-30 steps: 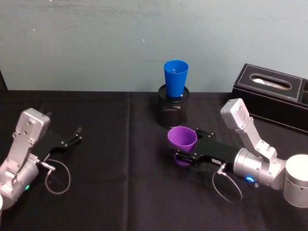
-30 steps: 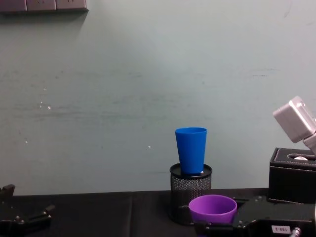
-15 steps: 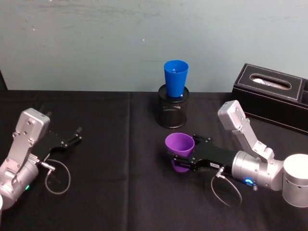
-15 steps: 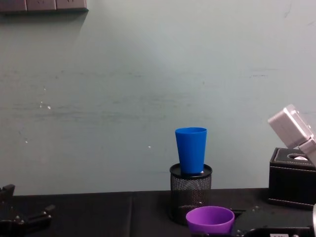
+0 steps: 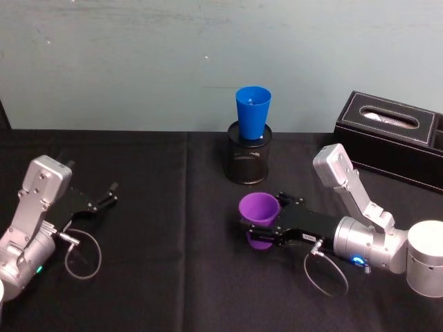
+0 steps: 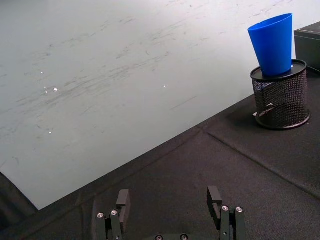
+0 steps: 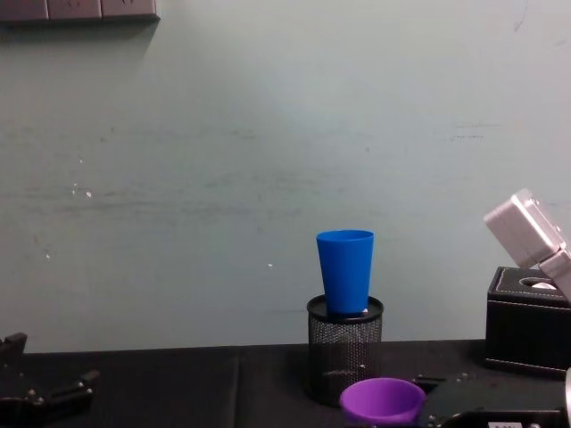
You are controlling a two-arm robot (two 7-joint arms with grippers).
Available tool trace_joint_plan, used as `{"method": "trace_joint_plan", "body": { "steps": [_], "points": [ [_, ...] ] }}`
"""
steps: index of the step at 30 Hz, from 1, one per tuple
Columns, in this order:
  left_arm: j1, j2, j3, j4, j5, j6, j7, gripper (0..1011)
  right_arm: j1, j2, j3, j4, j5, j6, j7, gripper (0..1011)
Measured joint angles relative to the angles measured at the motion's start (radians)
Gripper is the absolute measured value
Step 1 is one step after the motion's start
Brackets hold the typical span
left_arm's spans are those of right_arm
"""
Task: Pick up one cup with a gripper and tap it against the other cup.
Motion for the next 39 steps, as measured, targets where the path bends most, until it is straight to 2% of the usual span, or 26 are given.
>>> {"method": "trace_joint_plan", "body": {
  "steps": [6, 19, 23, 32, 38, 39],
  "points": [
    [0.0, 0.0, 0.0, 0.0, 0.0, 0.0, 0.0, 1011, 0.0, 0.0, 0.0, 0.0, 0.0, -0.002, 0.0, 991],
    [0.0, 0.0, 0.0, 0.0, 0.0, 0.0, 0.0, 1011, -0.002, 0.0, 0.002, -0.002, 0.002, -0.009, -0.001, 1003],
    [0.0, 0.0, 0.0, 0.0, 0.0, 0.0, 0.0, 1011, -0.02, -0.002, 0.027, -0.014, 0.023, -0.074, 0.0, 1003],
    [0.0, 0.0, 0.0, 0.0, 0.0, 0.0, 0.0, 1011, -0.044, -0.021, 0.078, -0.028, 0.066, -0.172, -0.01, 1002],
    [0.0, 0.0, 0.0, 0.0, 0.0, 0.0, 0.0, 1011, -0.067, -0.036, 0.126, -0.047, 0.043, -0.21, -0.109, 1003],
    [0.0, 0.0, 0.0, 0.0, 0.0, 0.0, 0.0, 1011, -0.073, -0.04, 0.138, -0.052, 0.027, -0.21, -0.144, 1003]
  ]
}}
